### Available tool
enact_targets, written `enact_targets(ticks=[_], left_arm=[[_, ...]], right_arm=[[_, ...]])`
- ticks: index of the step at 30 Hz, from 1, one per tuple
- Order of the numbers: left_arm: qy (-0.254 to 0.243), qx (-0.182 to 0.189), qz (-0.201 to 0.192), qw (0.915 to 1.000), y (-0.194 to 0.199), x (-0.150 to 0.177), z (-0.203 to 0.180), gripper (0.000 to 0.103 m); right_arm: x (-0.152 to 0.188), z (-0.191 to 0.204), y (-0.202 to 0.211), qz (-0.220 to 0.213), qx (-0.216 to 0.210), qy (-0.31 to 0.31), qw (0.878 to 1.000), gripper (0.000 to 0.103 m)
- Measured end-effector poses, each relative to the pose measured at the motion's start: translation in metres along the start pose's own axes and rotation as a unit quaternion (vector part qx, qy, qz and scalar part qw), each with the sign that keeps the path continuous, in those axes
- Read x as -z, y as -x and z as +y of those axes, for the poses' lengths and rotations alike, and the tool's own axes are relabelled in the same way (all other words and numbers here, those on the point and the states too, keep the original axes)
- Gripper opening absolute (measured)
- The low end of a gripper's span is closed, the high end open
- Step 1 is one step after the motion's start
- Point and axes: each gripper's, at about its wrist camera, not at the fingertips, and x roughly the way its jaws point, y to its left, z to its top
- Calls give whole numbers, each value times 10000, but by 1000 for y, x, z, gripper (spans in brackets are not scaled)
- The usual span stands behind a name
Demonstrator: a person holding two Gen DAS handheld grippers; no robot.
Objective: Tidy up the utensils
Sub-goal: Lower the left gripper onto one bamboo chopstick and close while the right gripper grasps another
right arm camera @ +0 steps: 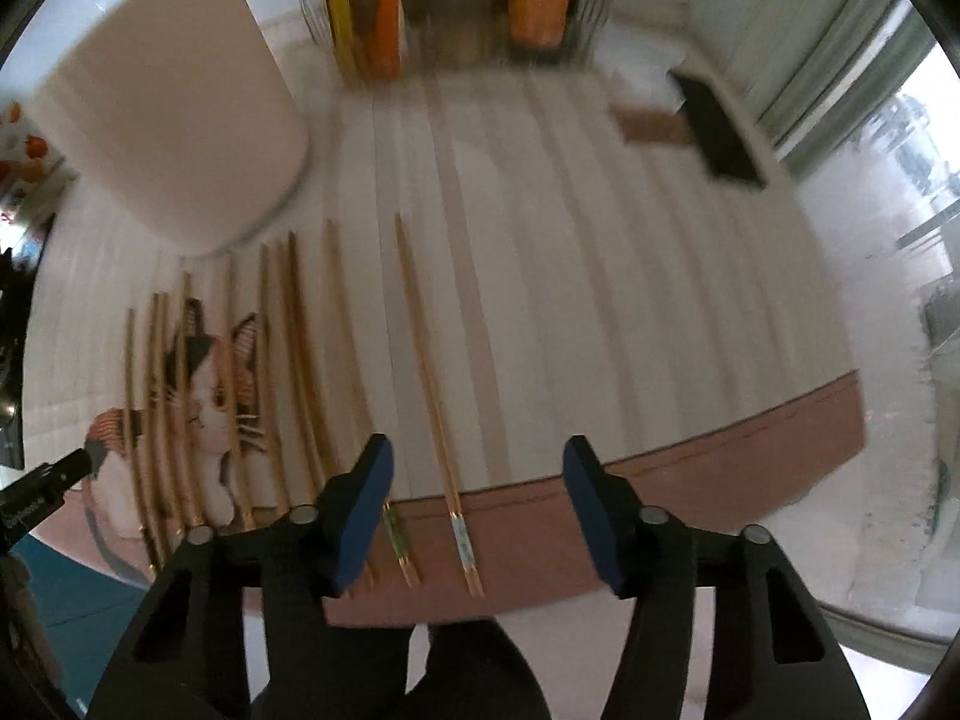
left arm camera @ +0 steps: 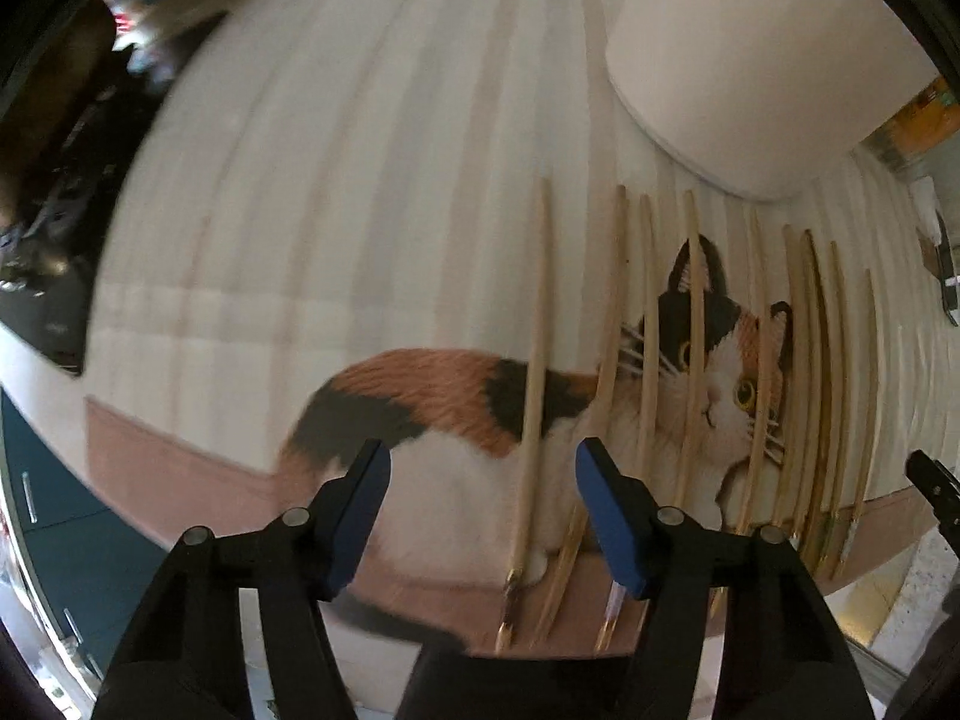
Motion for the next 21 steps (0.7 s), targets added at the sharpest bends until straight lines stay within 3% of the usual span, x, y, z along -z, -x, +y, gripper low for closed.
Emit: enact_targets(ticks=[3, 7, 10, 12, 14, 18, 20, 21], left_arm=[[-62, 185, 272, 9994, -19, -9, -5, 51], [-249, 210, 280, 9991, -24, -14, -11, 49], [-446, 55, 208, 9988, -21, -15, -17, 35], [-496, 55, 174, 9986, -18, -17, -18, 12], [-521, 58, 173, 9985, -17, -22, -17, 7], [-551, 25, 132, 9984, -15, -26, -12, 5], [-543, 27, 133, 9984, -16, -27, -7, 5], [-546, 11, 130, 9984, -15, -26, -6, 5]], right_arm=[[-9, 2, -25, 234, -50, -5, 9997, 51], [-25, 4, -46, 435, 27, -160, 9989, 51], [-37, 6, -57, 501, 115, -142, 9986, 51], [-42, 10, -66, 572, 143, -89, 9982, 51], [-44, 13, -73, 624, 190, -13, 9979, 49], [-45, 21, -82, 691, 173, 97, 9974, 28], [-42, 23, -83, 713, 91, 119, 9973, 11], [-39, 25, -82, 759, 85, 110, 9970, 9]])
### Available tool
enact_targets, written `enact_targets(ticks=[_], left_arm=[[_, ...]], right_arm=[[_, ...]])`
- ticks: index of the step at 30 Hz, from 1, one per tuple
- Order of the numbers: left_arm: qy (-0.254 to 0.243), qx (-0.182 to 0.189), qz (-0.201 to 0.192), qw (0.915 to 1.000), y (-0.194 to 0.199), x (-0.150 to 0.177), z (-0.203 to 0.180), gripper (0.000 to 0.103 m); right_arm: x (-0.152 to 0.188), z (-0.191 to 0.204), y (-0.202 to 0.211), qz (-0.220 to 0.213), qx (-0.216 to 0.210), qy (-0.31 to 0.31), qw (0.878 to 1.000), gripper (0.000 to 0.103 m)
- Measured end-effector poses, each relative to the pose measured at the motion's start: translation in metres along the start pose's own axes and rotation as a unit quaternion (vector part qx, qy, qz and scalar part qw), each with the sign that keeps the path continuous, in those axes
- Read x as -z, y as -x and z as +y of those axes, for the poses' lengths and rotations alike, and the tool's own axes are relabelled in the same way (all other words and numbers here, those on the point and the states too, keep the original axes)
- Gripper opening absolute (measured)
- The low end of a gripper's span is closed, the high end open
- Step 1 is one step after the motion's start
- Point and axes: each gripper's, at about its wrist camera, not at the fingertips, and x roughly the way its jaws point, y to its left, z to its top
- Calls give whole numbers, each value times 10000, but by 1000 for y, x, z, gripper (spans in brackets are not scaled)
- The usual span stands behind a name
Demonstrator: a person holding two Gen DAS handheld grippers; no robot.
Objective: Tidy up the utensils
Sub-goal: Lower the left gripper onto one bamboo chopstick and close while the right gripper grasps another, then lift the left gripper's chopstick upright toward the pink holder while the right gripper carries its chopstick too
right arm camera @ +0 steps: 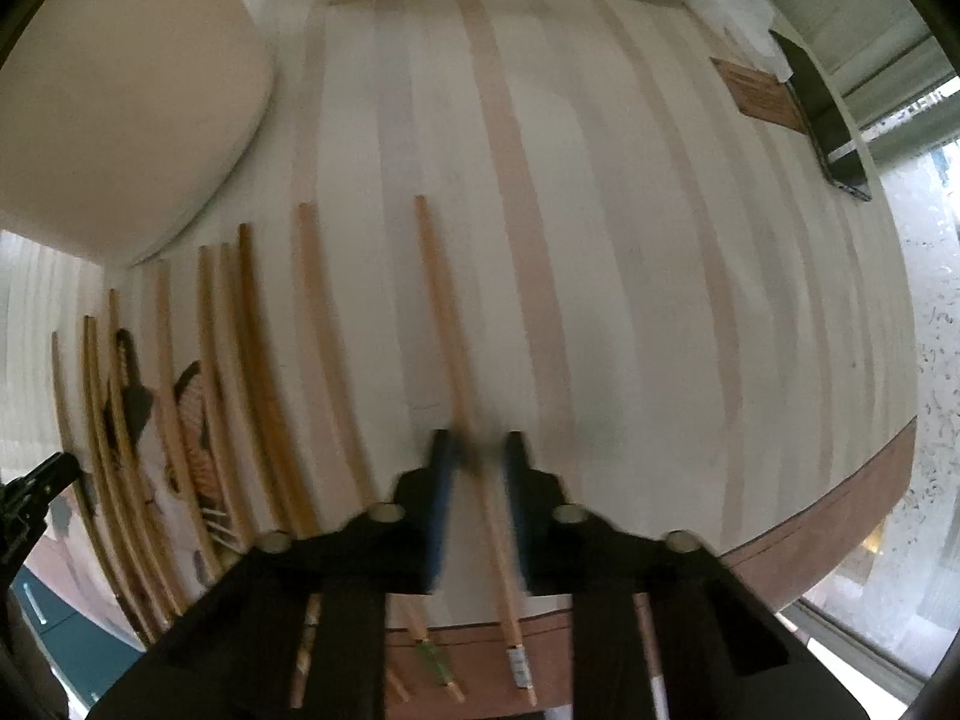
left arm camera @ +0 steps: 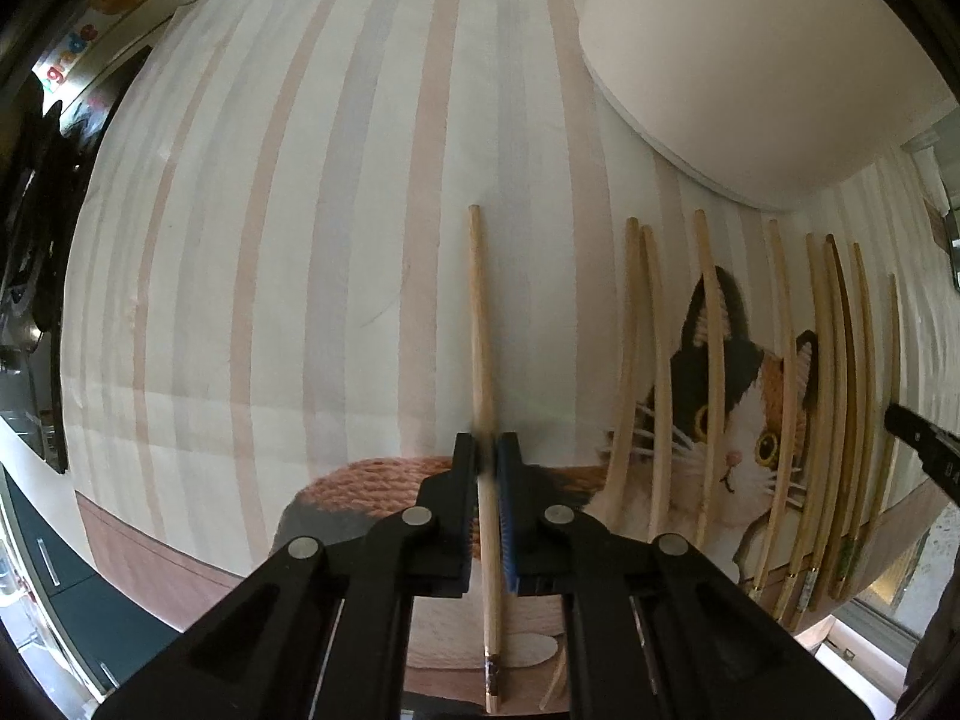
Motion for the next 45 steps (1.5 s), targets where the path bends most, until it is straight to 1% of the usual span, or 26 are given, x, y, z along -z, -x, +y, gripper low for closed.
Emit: enact_targets(ticks=[1, 3, 4, 7, 9, 12, 13, 14, 19, 20, 25, 27, 28, 29, 31, 32, 35, 38, 40, 45], left_arm=[[0, -13, 3, 10000, -1, -8, 9, 5], [-8, -10, 2, 10000, -1, -10, 15, 5], [-14, -15, 1, 10000, -3, -17, 26, 5], [-54, -7, -9, 10000, -3, -17, 33, 5], [-49, 14, 1, 10000, -2, -15, 37, 5], [-14, 38, 24, 10000, -3, -16, 40, 5], [-28, 42, 28, 10000, -3, -16, 41, 5], [-35, 42, 26, 10000, -3, -17, 41, 5], [-53, -2, 8, 10000, -3, -20, 32, 5], [-39, -5, 12, 10000, -3, -21, 32, 5], [-40, -111, -65, 9999, -3, -21, 22, 5], [-35, -201, -118, 9997, -3, -19, 18, 5], [-21, -255, -139, 9996, -3, -18, 15, 5], [12, -372, -193, 9991, -2, -16, 14, 4], [82, -598, -372, 9975, 7, -11, 13, 4], [161, -706, -501, 9961, 16, -8, 14, 4], [408, -882, -779, 9922, 40, -2, 16, 4], [623, -934, -1020, 9884, 64, 2, 14, 4], [751, -892, -1223, 9856, 88, 3, 9, 4], [802, -719, -1733, 9790, 142, -1, -1, 4]], right_arm=[[3, 3, 2, 37, 35, 0, 10000, 8], [10, 9, 3, 113, 35, 3, 9999, 7], [16, 10, 3, 165, 7, -23, 9999, 7], [36, 16, 5, 318, -41, -46, 9995, 7], [51, 23, 10, 353, 6, -4, 9994, 7], [60, 25, 11, 377, 46, -20, 9993, 7], [59, 28, 8, 401, 45, -60, 9992, 8], [51, 23, 10, 455, 44, -95, 9989, 8], [50, 31, 12, 571, 199, -23, 9982, 8], [40, 36, 14, 581, 225, -5, 9981, 8], [45, 47, 14, 596, 322, 143, 9976, 9], [43, 57, 12, 602, 425, 277, 9969, 9], [29, 73, 10, 599, 475, 331, 9965, 9], [31, 77, 11, 563, 521, 403, 9962, 9], [36, 80, 13, 470, 485, 394, 9969, 7], [23, 88, 18, 437, 390, 367, 9976, 7], [28, 85, 38, 203, 73, 296, 9993, 7], [30, 86, 69, -190, -146, 382, 9990, 7], [30, 92, 88, -397, -312, 414, 9979, 7], [35, 105, 139, -922, -577, 598, 9923, 7]])
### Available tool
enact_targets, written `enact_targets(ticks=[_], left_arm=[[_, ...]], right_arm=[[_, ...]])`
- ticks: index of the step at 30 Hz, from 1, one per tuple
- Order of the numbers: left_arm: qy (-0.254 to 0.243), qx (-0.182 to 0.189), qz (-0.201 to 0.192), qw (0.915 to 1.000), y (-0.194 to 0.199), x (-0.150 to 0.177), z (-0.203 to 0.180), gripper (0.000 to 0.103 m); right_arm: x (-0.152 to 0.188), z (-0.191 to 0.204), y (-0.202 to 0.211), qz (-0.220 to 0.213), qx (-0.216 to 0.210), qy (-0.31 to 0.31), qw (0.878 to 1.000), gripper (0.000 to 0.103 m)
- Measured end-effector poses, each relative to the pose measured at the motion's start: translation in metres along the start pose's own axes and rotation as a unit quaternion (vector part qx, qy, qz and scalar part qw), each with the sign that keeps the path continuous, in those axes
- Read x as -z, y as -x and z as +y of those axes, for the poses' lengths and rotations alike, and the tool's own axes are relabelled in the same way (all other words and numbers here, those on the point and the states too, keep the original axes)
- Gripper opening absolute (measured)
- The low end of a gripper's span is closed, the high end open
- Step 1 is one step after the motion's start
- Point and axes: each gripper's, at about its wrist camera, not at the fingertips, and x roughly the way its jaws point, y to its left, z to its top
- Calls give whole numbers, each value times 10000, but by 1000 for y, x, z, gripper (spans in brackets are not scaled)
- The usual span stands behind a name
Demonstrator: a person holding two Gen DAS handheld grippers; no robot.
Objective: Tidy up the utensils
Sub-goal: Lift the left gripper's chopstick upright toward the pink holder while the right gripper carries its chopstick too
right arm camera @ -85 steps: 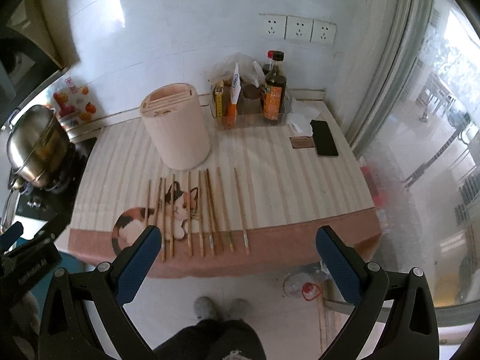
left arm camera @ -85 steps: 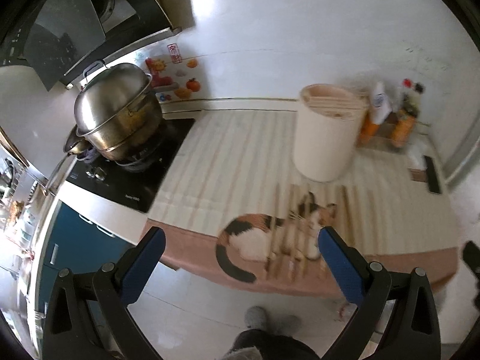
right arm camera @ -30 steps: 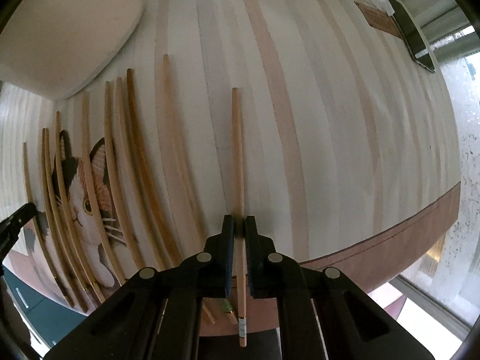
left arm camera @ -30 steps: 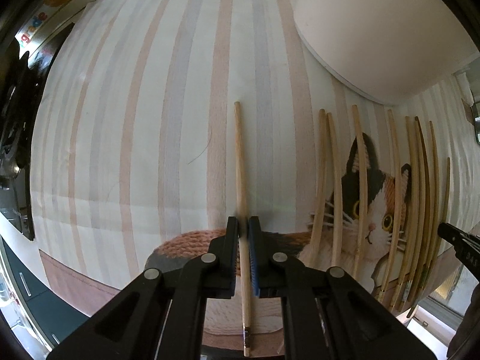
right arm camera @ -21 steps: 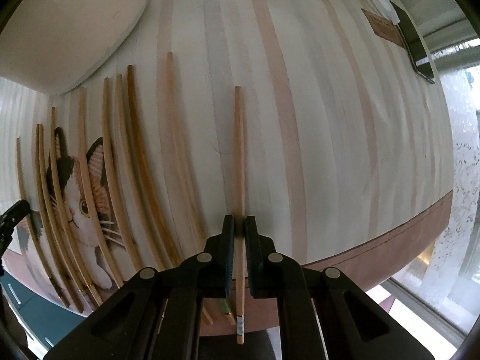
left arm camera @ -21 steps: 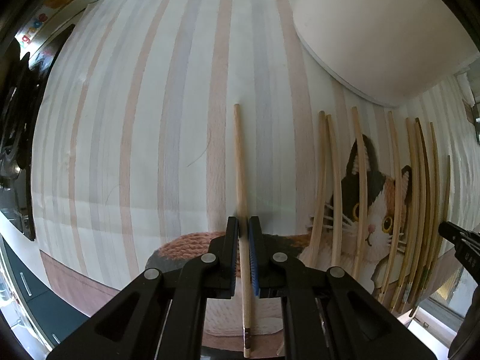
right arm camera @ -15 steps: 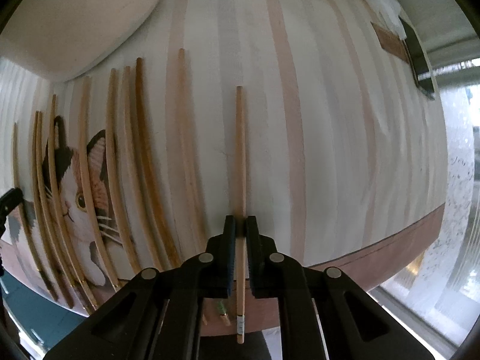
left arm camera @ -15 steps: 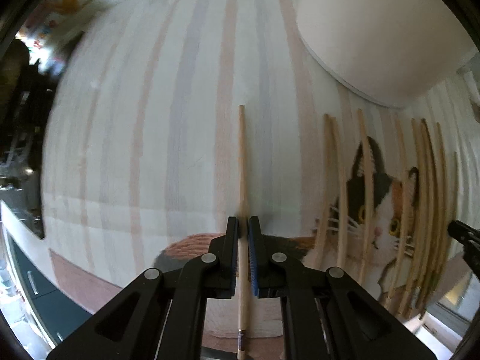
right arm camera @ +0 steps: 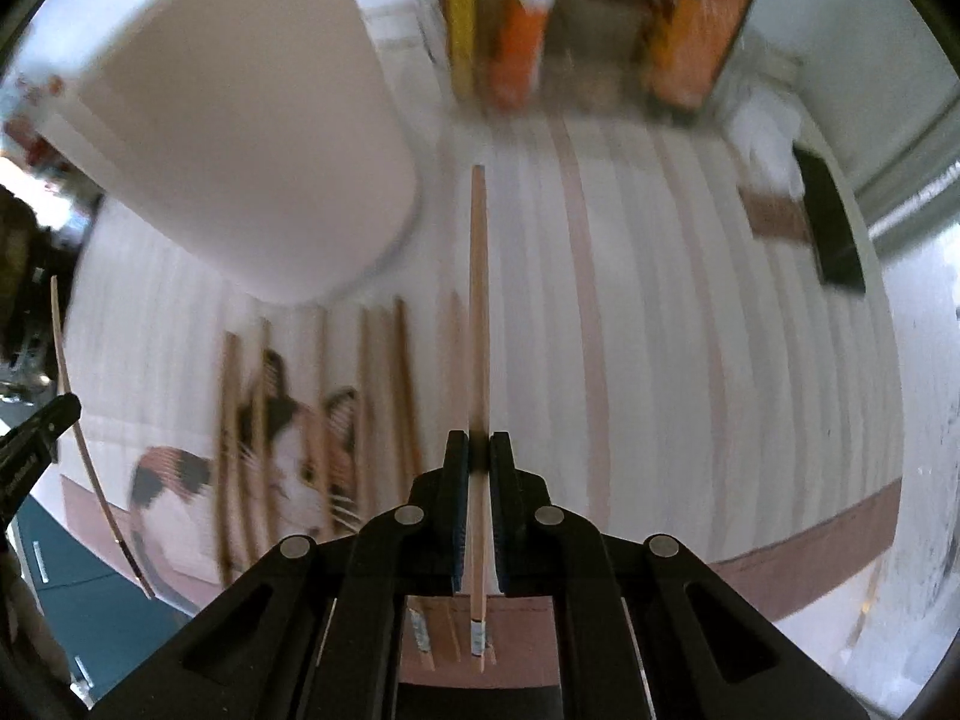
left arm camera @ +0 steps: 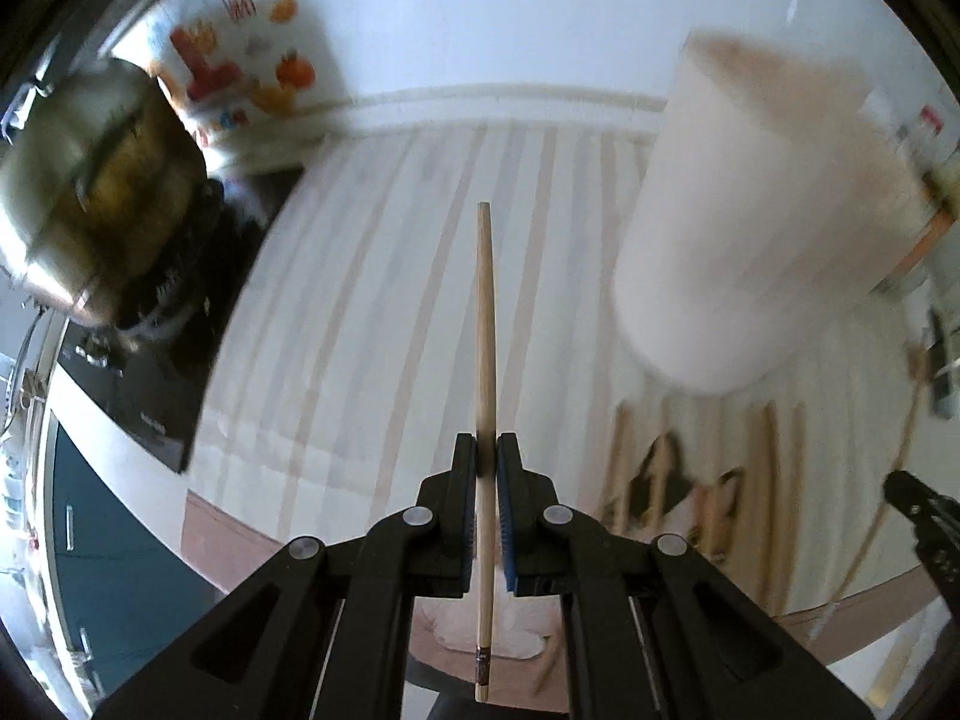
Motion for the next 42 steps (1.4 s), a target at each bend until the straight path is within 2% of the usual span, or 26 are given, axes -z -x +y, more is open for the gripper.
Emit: enact_targets(ticks=[4, 8, 14, 19, 24, 31, 35, 42], left_arm=[[78, 264, -532, 9982, 49, -26, 0, 4], [230, 629, -995, 9928, 96, -52, 1, 4], [409, 1224, -1705, 9769, 173, -94, 4, 4], [505, 1397, -2086, 9667, 201, -133, 3, 4], [766, 1639, -2135, 9600, 185, -175, -3, 4], [1127, 1836, -1967, 9565, 128, -221, -17, 4], [1123, 1794, -1931, 9581, 103, -235, -30, 4], [708, 1578, -2074, 9629, 79, -237, -52, 4]], right_arm=[[-10, -5, 41, -425, -202, -8, 9989, 7], [-38, -12, 77, -914, -465, -58, 9947, 7], [-79, -5, 150, -1584, -1109, -73, 9811, 7], [-127, 5, 189, -2131, -1334, -47, 9679, 7], [-176, 22, 198, -2454, -1405, -76, 9592, 7], [-227, 40, 177, -2628, -1274, -195, 9562, 7], [-245, 39, 155, -2677, -1246, -403, 9546, 7], [-258, 36, 121, -2714, -1374, -599, 9507, 7]])
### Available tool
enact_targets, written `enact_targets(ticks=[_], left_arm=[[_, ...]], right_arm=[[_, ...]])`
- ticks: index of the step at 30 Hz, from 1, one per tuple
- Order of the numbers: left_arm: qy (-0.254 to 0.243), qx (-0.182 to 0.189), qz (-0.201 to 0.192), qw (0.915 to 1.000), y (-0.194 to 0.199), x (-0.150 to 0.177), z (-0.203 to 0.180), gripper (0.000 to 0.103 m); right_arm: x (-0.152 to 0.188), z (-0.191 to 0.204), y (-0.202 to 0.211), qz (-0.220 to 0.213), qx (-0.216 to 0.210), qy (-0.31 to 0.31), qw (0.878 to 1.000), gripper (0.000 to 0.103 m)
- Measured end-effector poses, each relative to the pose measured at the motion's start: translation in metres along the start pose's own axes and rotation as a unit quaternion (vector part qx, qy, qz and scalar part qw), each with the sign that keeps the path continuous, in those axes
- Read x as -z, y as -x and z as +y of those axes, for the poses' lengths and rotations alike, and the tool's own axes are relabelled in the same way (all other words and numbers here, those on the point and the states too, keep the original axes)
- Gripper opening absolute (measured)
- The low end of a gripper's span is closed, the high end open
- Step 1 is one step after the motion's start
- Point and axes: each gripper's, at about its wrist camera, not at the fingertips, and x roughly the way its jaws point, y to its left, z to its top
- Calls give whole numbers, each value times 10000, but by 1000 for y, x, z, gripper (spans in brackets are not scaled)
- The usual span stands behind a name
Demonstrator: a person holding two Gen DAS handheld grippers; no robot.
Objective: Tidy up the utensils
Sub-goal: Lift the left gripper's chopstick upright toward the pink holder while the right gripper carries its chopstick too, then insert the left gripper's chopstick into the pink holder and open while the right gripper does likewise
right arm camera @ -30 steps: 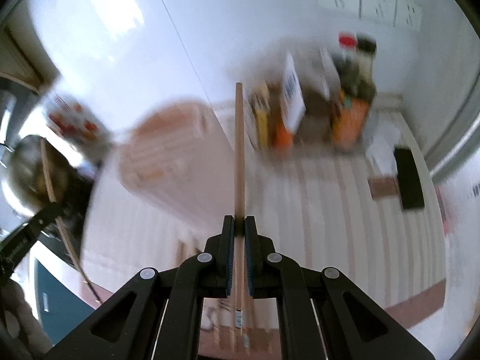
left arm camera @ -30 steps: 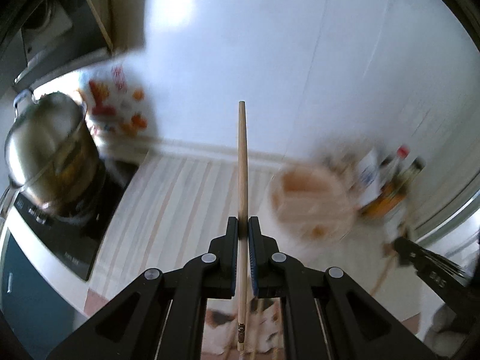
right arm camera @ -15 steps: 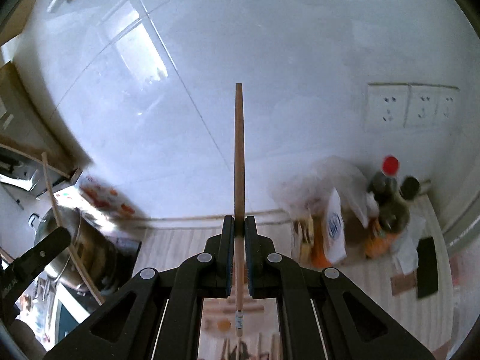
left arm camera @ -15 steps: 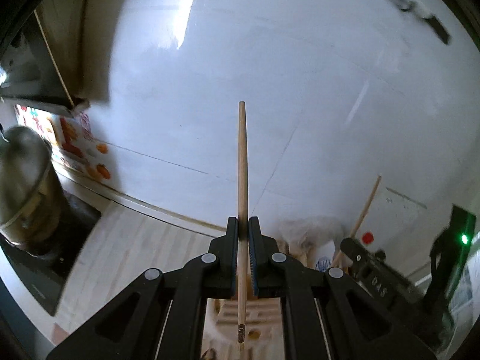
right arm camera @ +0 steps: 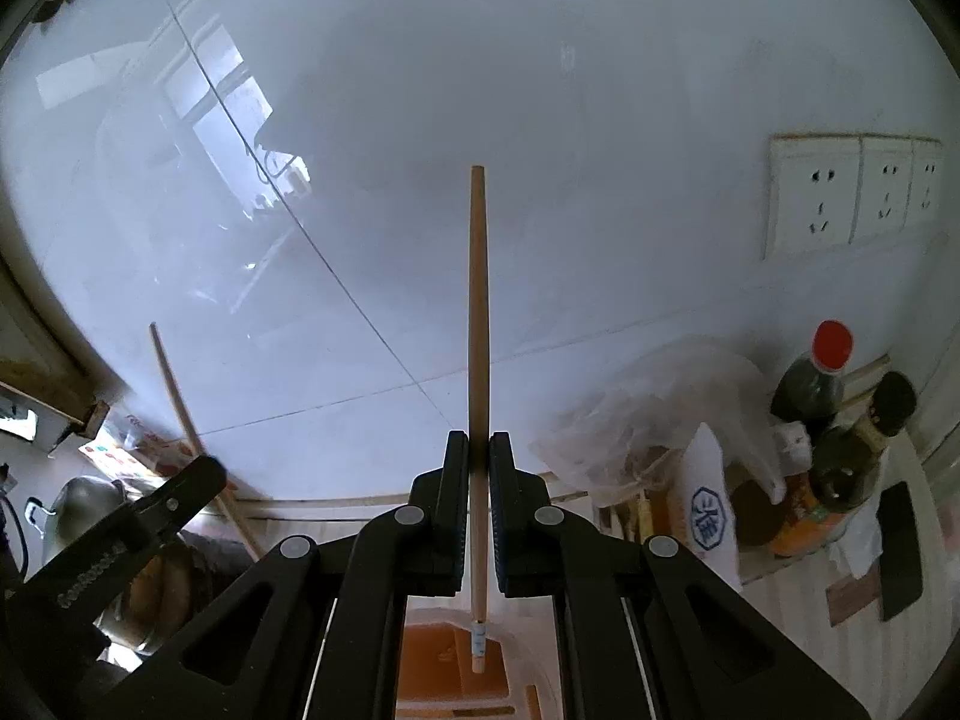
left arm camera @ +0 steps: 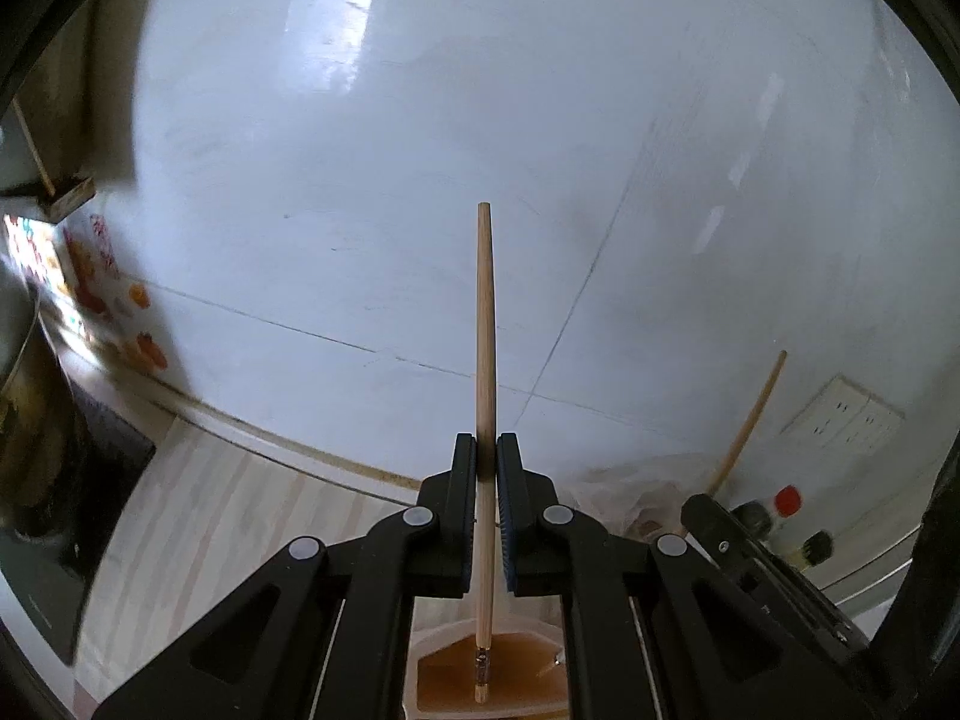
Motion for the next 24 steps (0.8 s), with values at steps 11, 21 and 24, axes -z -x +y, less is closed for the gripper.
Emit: enact_targets(ticks=[11, 21, 24], left_arm=[[-8, -157, 237, 9996, -9, 18, 17, 4], [-129, -114, 481, 9987, 0, 35, 20, 5], [-261, 4, 620, 9977, 5, 40, 17, 6]], right_arm=[[31, -2, -3, 190, -196, 148, 9995, 7], [53, 1, -5, 539, -330, 212, 9978, 7], [59, 2, -7, 714, -411, 284, 9962, 7]])
